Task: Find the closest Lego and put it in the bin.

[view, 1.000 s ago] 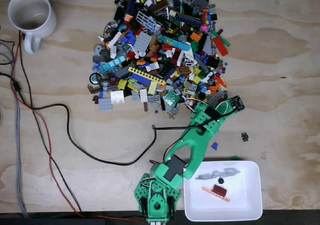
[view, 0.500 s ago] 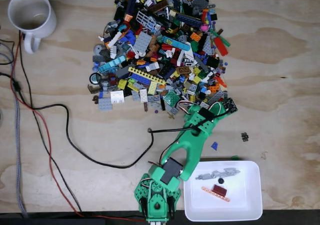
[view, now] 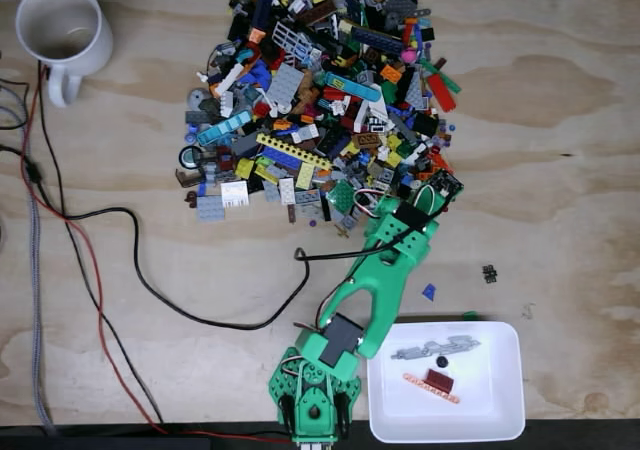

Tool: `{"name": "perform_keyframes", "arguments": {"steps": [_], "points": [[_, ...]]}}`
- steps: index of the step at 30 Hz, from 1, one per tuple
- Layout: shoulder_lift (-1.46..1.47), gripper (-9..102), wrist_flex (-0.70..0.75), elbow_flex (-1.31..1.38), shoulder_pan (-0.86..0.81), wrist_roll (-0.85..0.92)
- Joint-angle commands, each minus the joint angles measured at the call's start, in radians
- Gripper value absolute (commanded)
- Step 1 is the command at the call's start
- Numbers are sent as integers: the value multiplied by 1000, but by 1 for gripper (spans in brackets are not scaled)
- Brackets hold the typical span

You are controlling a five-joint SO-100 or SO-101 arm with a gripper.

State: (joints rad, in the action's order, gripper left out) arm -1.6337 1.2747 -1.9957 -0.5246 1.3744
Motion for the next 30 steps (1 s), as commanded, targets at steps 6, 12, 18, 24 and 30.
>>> {"name": "perform_keyframes", "arguments": {"steps": [6, 12, 18, 24, 30], "points": [[14, 22, -44, -25, 23, 94], [40, 21, -43, -38, -11, 241], [52, 21, -34, -9, -14, 321], [87, 21, 3, 40, -18, 396], [101, 21, 71, 123, -26, 449]]}}
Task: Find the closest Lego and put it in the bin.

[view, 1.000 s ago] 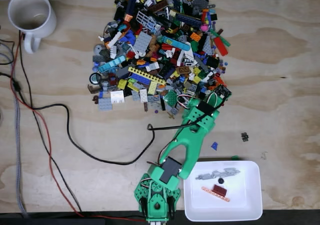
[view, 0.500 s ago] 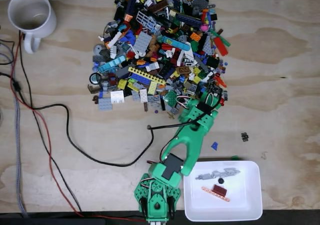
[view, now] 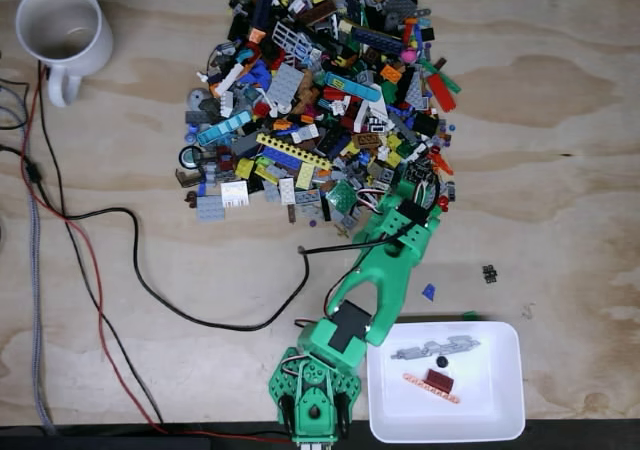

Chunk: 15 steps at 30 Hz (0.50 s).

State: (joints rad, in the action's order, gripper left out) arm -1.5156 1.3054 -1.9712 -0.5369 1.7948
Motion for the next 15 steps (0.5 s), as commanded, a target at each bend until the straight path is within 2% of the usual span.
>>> {"name": "perform_keyframes", "arguments": {"steps": [1, 15], "points": [[-17, 21, 60, 120, -17, 40], [84, 22, 6, 140, -55, 167]]}}
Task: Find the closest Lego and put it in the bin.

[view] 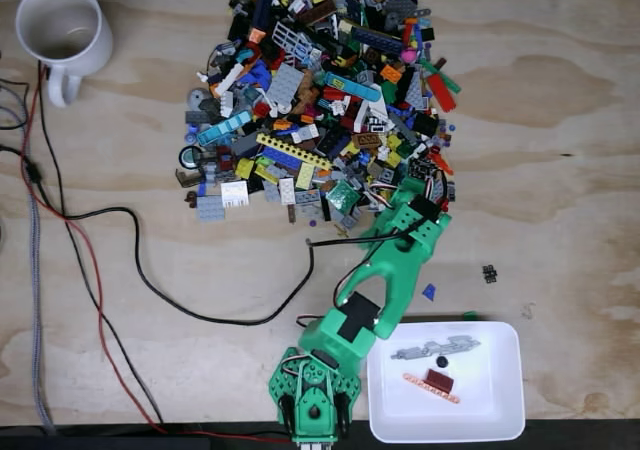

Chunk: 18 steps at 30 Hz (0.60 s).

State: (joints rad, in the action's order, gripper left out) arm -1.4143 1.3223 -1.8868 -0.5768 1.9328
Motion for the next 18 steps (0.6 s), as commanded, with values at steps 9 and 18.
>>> {"name": "perform_keyframes", "arguments": {"steps": [9, 18], "points": [[-17, 21, -23, 57, -23, 110], [-11, 15, -32, 6, -18, 161]]}}
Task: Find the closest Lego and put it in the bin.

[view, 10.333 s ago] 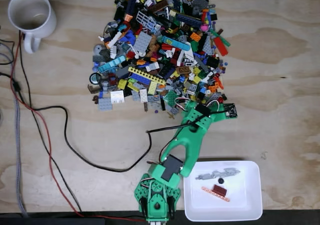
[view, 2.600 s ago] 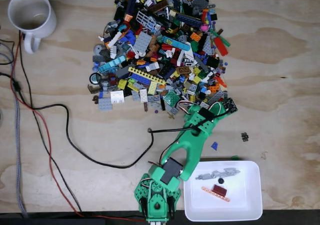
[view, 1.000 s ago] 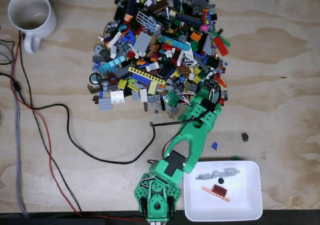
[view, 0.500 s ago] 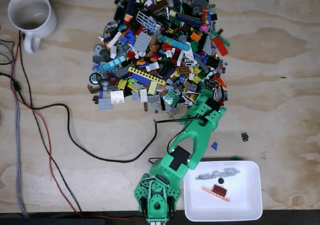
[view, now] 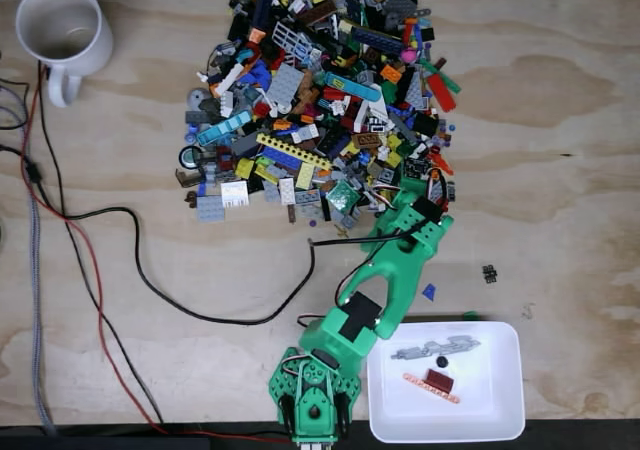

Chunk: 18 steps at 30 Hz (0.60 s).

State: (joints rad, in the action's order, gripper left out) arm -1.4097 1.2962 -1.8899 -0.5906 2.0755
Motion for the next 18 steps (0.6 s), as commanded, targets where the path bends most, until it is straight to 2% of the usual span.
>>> {"name": "perform_keyframes", "arguments": {"steps": [1, 6, 12, 18], "points": [[-18, 14, -6, 0, 0, 18], [-15, 13, -14, -17, 14, 18], [-25, 19, -46, -44, 31, -11], [-69, 21, -3, -34, 32, -43]]}}
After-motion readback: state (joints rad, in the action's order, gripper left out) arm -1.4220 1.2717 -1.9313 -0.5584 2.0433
